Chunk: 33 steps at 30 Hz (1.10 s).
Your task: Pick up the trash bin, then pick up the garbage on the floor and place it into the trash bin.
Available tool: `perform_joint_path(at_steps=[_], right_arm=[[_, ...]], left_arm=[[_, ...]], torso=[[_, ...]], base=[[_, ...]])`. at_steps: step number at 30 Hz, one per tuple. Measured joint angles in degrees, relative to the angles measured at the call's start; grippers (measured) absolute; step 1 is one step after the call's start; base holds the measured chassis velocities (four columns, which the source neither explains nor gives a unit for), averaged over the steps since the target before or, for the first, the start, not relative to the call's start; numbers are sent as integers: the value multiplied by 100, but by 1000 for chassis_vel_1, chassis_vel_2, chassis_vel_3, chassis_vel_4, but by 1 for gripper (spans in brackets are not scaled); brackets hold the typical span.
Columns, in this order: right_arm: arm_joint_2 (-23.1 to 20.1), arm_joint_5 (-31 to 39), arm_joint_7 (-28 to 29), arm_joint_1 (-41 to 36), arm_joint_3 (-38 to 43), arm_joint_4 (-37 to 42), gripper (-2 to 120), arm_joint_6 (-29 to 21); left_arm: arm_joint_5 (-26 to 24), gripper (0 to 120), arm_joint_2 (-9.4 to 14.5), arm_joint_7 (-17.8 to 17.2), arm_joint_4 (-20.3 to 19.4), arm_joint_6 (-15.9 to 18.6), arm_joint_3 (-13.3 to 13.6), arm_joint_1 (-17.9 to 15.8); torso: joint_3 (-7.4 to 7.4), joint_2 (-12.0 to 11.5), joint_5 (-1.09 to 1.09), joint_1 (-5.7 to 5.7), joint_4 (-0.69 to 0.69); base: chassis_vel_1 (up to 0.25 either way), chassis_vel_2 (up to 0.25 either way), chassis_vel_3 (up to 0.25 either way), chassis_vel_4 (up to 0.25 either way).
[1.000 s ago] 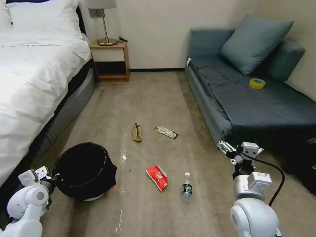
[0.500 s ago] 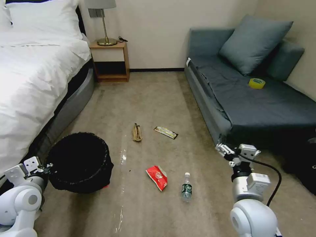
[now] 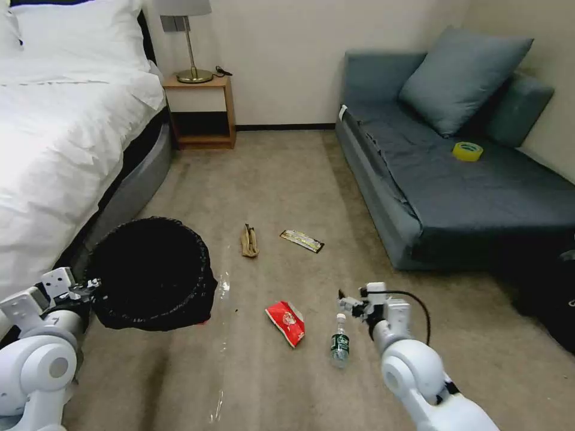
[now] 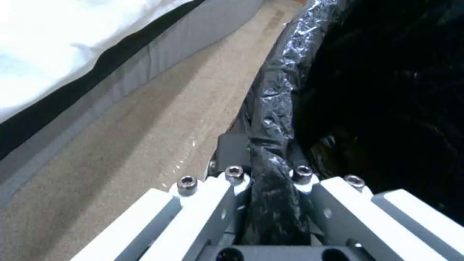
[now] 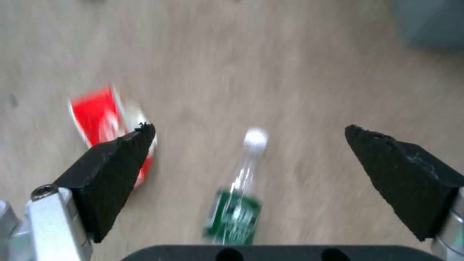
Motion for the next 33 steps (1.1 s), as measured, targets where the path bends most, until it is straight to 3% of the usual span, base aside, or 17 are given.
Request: perform_joint_path(at_steps=[10,20,33], right_arm=[[284,-221,50,576,-785,-1524,100,-22],[520,-523,25,716,-1065,-2339,96,308],[631,-749,-43,699,-1106,-2557,47,577]], left_arm=[[-20,3,-28,0,-80,-6,-155,121],[-12,3,-76,1,-138,-9,-189,165],[-9,3,-15,17,-69,-9,-245,165]], torso=[[0,0,1,0,1],[0,0,1,0,0],[-1,0,0,0,0]], base=[[0,0,0,0],[0,0,0,0],[0,0,0,0]])
